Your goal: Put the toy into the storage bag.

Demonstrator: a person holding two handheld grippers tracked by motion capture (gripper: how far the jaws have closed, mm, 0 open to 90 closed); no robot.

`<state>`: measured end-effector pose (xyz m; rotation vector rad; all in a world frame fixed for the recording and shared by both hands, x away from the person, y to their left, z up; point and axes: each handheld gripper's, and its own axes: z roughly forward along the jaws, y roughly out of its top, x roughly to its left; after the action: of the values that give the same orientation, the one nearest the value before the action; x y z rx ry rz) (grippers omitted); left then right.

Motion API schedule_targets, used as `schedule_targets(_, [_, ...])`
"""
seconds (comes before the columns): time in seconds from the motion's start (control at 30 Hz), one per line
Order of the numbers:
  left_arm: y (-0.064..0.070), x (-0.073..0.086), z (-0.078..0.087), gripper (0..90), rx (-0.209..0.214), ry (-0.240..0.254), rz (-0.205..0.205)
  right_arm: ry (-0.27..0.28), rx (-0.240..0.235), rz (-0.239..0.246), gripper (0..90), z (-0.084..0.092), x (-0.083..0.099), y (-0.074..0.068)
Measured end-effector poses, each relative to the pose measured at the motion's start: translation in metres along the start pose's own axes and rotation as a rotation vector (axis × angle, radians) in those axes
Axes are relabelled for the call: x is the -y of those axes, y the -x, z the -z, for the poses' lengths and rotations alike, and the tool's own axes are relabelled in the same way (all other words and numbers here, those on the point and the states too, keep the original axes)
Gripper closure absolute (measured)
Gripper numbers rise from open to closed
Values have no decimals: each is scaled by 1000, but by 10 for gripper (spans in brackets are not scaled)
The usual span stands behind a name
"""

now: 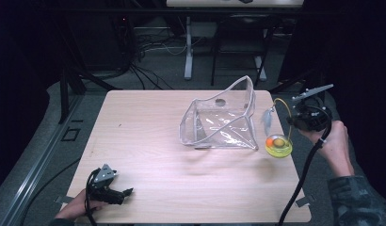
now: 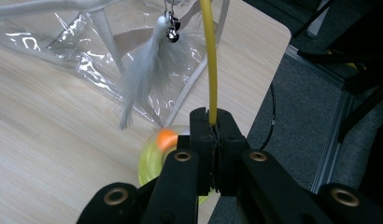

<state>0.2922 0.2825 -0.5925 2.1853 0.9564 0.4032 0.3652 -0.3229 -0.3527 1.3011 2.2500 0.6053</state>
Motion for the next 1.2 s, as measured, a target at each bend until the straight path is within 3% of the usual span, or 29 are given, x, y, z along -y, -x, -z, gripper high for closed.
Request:
schedule_targets(0.7, [0,0,1,0,7,-8,-3,-100,7,55,881,14,-45,9])
schedule_targets(1.2, [0,0,1,0,7,-7,-2,-156,18,107,881,34,-83,10])
